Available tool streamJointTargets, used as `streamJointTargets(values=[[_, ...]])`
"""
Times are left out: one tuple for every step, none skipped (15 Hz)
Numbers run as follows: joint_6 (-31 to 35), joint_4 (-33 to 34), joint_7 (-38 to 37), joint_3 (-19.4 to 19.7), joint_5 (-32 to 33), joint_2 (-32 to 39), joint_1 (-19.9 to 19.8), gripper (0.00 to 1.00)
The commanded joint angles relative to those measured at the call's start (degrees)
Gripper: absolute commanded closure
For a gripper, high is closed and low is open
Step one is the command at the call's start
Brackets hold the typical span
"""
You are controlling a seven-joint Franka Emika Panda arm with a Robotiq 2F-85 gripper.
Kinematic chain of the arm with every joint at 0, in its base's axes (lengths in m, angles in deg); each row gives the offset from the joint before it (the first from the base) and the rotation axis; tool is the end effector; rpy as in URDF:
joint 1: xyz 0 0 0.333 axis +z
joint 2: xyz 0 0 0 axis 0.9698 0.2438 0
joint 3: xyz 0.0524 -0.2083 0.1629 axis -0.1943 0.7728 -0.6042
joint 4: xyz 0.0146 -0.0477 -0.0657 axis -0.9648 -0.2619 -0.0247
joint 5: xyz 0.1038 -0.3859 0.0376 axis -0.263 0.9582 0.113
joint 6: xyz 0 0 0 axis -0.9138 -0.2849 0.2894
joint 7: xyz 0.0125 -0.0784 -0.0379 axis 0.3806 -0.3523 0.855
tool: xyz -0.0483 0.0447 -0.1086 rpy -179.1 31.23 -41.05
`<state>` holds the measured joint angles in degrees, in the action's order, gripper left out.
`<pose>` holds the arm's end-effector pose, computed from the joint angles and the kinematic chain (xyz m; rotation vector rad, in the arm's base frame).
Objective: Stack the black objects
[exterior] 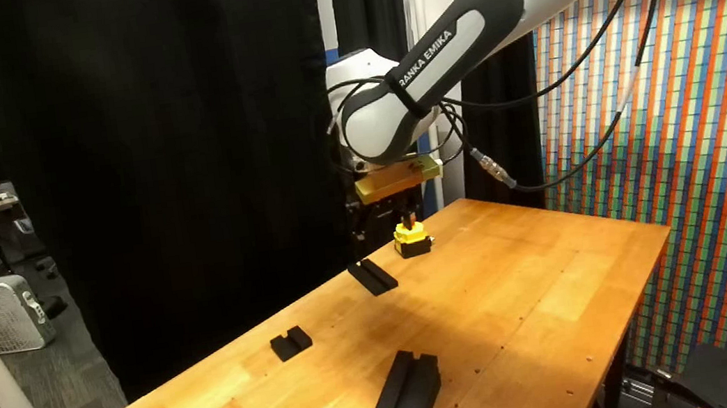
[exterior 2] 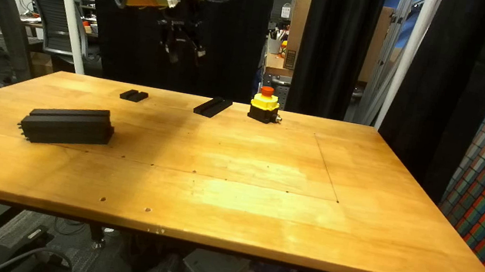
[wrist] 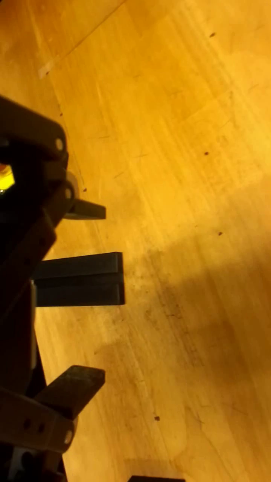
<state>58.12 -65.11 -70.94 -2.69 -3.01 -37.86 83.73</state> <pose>0.6087 0.1195 0.3042 2.9616 -0.3737 0.2274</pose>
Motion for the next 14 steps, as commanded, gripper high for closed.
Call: streamJointTargets(values=[[2.6,10.9,7.4,1.6,-2.2,9.3,-0.3,0.00],[2.8,13.3,8.8,2.1,-2.9,11.5,-0.3,0.00],[2.5,15.9,10.3,2.6,-3.5,14.0,-0.3,0.00],[2.2,18.3,11.5,3.0,-3.9,16.2,-0.3,0.00],[1.5,20.7,12.9,3.3,-4.8,18.5,-0.4,0.00],[1.2,22.8,13.7,3.7,-5.3,20.6,-0.4,0.00],[0.8,24.8,14.6,4.1,-5.8,22.6,-0.4,0.00],[0.5,26.4,15.6,4.3,-6.5,24.3,-0.7,0.00],[0.3,28.0,16.5,4.5,-7.3,26.0,-1.0,0.00],[0.3,29.2,17.4,4.5,-8.2,27.4,-1.4,0.00],[0.2,30.3,18.1,4.6,-8.9,28.7,-1.7,0.00],[0.1,31.5,18.5,4.7,-9.4,29.9,-1.9,0.00],[-0.2,32.4,19.2,4.6,-10.0,30.9,-2.2,0.00],[-0.5,33.5,19.6,4.7,-10.4,31.9,-2.4,0.00]])
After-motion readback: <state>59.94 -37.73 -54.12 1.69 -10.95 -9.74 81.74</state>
